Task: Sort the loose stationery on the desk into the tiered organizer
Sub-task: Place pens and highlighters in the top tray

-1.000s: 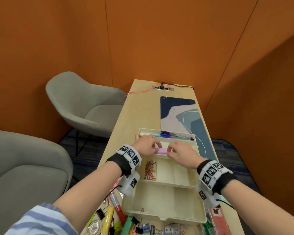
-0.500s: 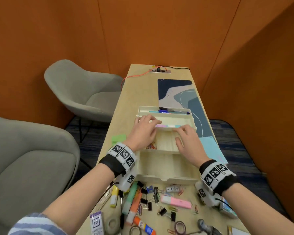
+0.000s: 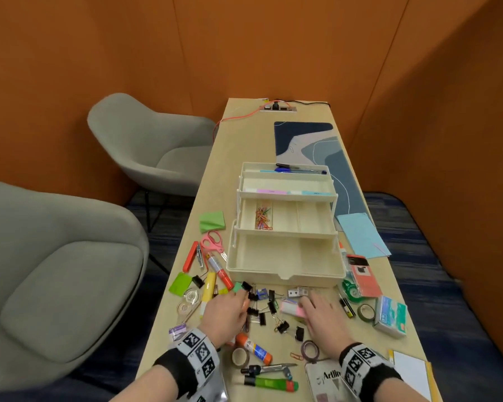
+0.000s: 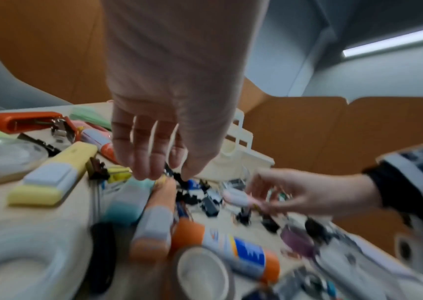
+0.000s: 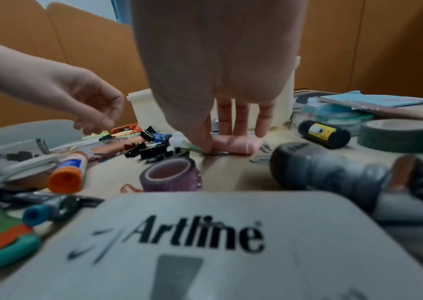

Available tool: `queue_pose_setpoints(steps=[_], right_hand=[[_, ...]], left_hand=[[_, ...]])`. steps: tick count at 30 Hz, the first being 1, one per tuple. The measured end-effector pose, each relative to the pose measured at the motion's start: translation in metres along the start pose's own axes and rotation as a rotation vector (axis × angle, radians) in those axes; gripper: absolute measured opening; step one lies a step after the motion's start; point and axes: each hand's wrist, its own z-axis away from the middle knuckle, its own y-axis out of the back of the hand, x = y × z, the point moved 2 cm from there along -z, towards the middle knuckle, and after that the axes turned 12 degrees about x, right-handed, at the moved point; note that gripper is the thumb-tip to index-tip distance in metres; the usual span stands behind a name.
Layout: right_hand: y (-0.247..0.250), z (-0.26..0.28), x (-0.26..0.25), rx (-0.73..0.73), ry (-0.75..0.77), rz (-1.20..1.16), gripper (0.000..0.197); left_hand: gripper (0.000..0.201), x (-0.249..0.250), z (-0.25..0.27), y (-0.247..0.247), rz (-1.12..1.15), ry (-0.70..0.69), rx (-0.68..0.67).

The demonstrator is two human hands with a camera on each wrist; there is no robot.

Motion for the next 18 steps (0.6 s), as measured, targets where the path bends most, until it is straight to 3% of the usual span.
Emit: queue_pose_setpoints(steps=[7,13,18], right_hand=[[0.013,-0.003,-0.004,-0.035,-0.039,-0.127,0.041],[0.022,0.001,0.001,-0.020,-0.042,-0.238,0.037],[0.027,-0.002,0.008,0.035,-0.074,-0.308,0.023]], left_hand=[[0.031,0.016,-0.004,-0.014,-0.133,0.135,-0.070],[0.046,0.029,-0.013,-0.017,-0.087,0.209,-0.097],[0.045,0.031,-0.016,-0.016,-0.025,0.252,-0.087]])
